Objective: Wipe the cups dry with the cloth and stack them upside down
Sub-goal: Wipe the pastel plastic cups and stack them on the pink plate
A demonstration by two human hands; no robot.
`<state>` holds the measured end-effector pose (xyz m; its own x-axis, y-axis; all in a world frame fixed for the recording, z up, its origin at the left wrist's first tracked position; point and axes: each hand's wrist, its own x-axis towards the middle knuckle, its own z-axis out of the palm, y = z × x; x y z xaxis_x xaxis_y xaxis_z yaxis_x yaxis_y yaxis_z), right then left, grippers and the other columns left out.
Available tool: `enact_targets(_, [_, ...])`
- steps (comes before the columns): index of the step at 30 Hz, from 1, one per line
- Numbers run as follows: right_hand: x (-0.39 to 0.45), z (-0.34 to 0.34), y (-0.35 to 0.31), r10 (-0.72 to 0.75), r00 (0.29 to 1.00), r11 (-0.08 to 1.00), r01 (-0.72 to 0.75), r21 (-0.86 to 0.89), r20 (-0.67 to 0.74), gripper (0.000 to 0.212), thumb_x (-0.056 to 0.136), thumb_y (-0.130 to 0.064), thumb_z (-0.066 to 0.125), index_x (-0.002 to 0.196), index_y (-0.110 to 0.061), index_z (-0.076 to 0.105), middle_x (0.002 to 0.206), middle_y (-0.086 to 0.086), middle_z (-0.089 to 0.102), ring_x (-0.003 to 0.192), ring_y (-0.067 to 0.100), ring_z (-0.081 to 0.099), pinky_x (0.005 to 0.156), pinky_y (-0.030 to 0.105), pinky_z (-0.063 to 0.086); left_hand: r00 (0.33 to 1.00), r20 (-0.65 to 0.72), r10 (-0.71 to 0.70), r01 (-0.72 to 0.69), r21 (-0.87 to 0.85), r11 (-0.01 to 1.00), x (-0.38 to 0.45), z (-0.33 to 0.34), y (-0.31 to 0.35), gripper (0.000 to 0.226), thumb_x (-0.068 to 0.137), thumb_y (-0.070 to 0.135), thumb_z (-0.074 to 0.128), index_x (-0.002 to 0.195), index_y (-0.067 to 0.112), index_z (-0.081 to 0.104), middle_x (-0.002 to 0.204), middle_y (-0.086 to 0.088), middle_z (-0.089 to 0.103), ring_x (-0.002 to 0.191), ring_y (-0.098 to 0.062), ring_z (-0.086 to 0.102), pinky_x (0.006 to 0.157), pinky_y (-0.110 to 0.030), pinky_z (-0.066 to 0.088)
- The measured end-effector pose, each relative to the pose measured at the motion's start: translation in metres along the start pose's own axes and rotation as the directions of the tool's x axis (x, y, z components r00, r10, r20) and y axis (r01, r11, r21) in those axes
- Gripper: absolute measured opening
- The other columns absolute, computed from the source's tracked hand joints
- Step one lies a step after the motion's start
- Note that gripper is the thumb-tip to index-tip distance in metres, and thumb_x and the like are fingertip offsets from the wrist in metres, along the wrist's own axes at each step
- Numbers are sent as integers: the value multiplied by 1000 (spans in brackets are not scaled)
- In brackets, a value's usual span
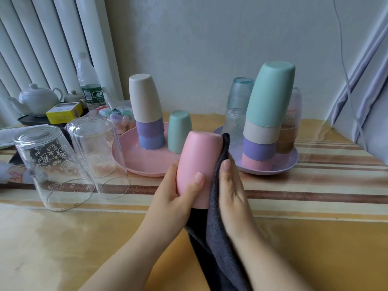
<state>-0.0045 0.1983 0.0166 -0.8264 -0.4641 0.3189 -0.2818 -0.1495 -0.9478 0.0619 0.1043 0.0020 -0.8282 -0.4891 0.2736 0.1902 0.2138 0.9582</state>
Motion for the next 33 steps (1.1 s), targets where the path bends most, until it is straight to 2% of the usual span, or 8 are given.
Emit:
enact_targets(6, [8,-17,-9,127,992,979,-123,165,-16,24,99,-21,30,97,-38,45,115,-33,38,96,-21,38,75,-12,29,972,187,-143,193,-285,939,0,-3,6,49,76,63,58,113,32,67,116,15,70,112,-3,62,96,-27,47])
enact_targets(10, [2,-8,-3,159,980,973,-176,148,120,31,96,-29,28,126,-33,38,133,-25,38,123,-12,34,101,2,26,973,170,-154,219,-492,843,1,-4,12,30,77,50,52,86,40,78,105,6,75,97,-5,69,81,-21,55])
enact_targets(12, [-1,-7,-4,174,976,979,-186,87,132,25,97,-28,26,119,-40,30,118,-35,33,110,-22,31,88,-10,23,971,118,-209,240,-523,818,3,-8,10,33,74,52,55,85,32,79,105,2,75,96,-7,70,84,-27,52])
enact_targets(15, [-3,-6,-12,145,984,988,-151,46,107,22,98,-25,25,97,-46,29,103,-41,26,79,-39,36,70,-15,21,978,-41,-204,175,-371,912,10,-11,4,62,67,69,68,103,19,66,111,-2,70,103,-14,63,92,-31,46])
enact_targets(19, [2,-1,-5,-3,1000,1000,2,29,19,30,91,-39,33,121,-43,35,129,-34,36,110,-35,30,90,-8,22,967,-256,-3,-33,-133,991,10,-9,0,46,81,57,55,91,13,61,74,5,62,68,-6,53,62,-17,43])
enact_targets(26, [-1,10,9,-78,997,995,78,-61,1,56,90,-37,34,144,-24,27,146,-21,29,132,-16,24,104,2,20,994,-97,-54,63,95,993,4,-3,0,57,70,68,56,113,32,57,98,14,67,88,9,60,70,-7,43])
enact_targets(30, [4,-7,-4,26,999,1000,-25,3,-43,25,99,-31,30,123,-37,31,122,-38,31,104,-37,31,85,-11,21,990,79,-120,121,-8,993,2,-5,11,37,81,69,51,101,40,60,93,34,68,89,18,60,71,-3,43])
enact_targets(33, [10,-25,-7,90,992,994,-84,71,-92,24,99,-18,29,118,-33,25,118,-32,24,107,-17,34,74,-14,23,966,187,-181,206,-125,970,-3,-6,15,34,81,66,52,93,40,69,92,35,69,90,17,62,80,-7,47])
